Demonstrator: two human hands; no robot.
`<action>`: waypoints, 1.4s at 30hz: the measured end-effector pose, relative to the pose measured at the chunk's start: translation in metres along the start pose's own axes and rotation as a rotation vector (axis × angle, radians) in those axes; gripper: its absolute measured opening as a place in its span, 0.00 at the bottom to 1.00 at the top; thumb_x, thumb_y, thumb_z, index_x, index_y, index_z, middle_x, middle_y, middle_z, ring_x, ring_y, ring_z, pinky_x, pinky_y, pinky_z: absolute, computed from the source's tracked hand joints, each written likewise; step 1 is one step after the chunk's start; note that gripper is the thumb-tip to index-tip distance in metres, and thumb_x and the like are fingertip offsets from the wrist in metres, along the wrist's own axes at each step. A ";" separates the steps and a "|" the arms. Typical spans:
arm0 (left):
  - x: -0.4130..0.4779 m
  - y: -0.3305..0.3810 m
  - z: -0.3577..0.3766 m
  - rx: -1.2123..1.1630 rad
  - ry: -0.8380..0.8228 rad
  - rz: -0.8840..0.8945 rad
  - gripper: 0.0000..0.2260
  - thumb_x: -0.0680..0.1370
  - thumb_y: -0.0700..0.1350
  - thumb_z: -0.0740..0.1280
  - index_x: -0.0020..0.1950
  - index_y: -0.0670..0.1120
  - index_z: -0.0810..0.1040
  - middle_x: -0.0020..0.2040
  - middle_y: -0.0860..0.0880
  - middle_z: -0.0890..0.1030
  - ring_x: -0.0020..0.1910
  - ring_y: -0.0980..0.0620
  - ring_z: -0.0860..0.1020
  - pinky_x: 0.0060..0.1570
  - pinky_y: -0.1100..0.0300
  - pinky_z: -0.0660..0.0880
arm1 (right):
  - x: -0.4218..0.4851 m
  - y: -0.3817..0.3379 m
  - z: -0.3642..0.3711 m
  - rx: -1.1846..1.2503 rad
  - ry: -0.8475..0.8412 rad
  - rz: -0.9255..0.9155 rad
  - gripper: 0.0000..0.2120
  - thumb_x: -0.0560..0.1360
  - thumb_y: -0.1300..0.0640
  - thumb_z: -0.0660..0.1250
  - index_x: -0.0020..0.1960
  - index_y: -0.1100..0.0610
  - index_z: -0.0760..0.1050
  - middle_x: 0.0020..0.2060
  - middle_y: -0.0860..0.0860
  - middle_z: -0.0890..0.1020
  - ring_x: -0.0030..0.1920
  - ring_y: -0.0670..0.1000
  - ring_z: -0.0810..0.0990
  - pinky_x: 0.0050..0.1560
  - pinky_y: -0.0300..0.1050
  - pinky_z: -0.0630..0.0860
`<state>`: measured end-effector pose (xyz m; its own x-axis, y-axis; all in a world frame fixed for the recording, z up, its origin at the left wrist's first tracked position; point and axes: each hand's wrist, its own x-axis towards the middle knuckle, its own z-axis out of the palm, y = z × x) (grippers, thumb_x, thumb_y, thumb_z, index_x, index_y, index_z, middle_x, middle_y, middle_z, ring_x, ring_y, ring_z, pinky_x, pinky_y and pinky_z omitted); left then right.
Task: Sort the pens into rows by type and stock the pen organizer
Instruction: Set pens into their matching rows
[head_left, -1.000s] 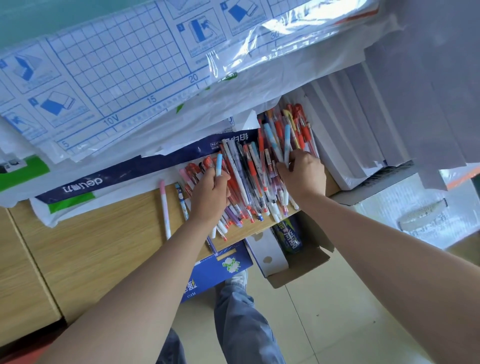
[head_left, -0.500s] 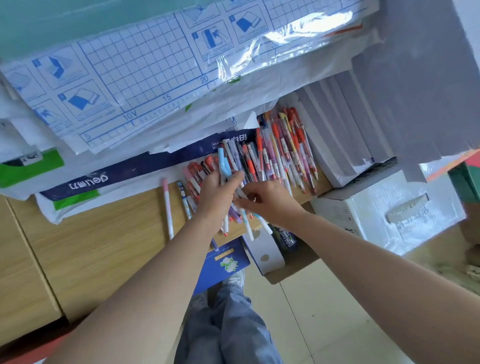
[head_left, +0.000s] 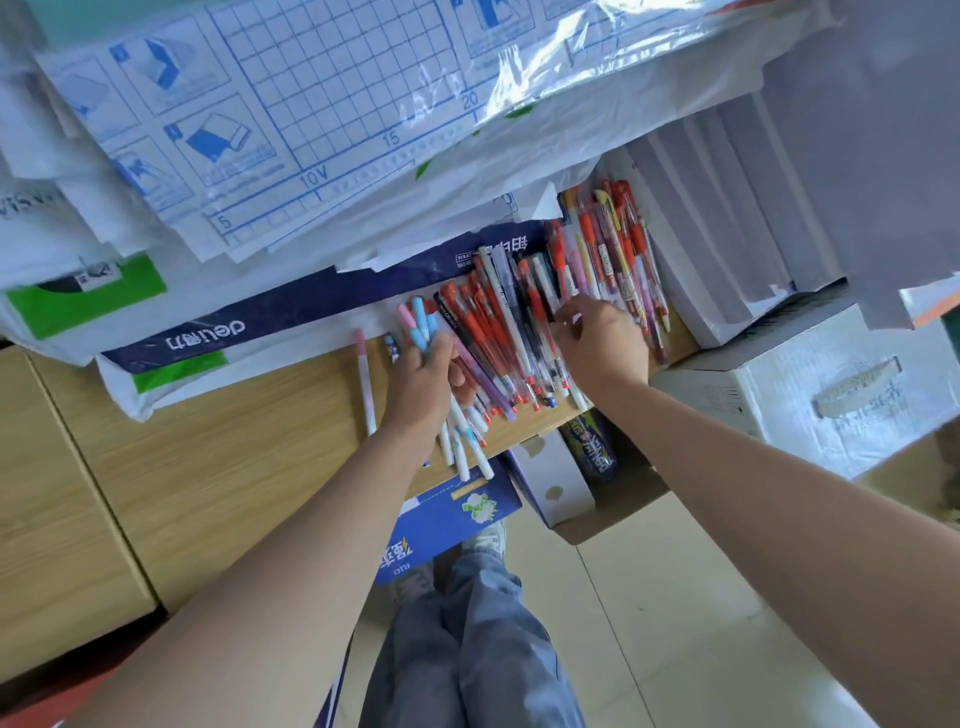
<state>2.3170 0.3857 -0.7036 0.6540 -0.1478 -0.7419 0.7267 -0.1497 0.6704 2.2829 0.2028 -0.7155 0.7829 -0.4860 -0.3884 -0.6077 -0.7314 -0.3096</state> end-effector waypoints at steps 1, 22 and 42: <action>0.001 -0.001 0.000 -0.005 -0.006 -0.012 0.13 0.83 0.46 0.56 0.40 0.45 0.69 0.29 0.49 0.70 0.24 0.53 0.72 0.35 0.55 0.74 | 0.002 0.000 -0.001 0.003 0.044 0.011 0.08 0.77 0.59 0.62 0.53 0.55 0.79 0.40 0.52 0.81 0.32 0.50 0.76 0.26 0.35 0.65; 0.016 0.010 0.001 0.048 -0.040 -0.071 0.09 0.83 0.45 0.55 0.45 0.44 0.69 0.31 0.48 0.69 0.26 0.53 0.70 0.27 0.64 0.74 | 0.023 -0.011 0.000 -0.157 -0.034 -0.001 0.12 0.72 0.50 0.69 0.45 0.59 0.77 0.35 0.52 0.79 0.33 0.50 0.75 0.30 0.38 0.70; 0.012 0.008 -0.005 0.049 0.026 -0.095 0.08 0.83 0.46 0.56 0.46 0.46 0.70 0.32 0.48 0.71 0.27 0.52 0.71 0.37 0.54 0.76 | 0.010 -0.033 0.011 0.012 -0.142 -0.163 0.16 0.72 0.55 0.69 0.33 0.57 0.64 0.27 0.52 0.71 0.27 0.50 0.68 0.27 0.40 0.66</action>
<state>2.3314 0.3875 -0.7069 0.5884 -0.1053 -0.8017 0.7750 -0.2095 0.5962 2.3093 0.2271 -0.7191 0.8450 -0.2889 -0.4500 -0.4765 -0.7887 -0.3885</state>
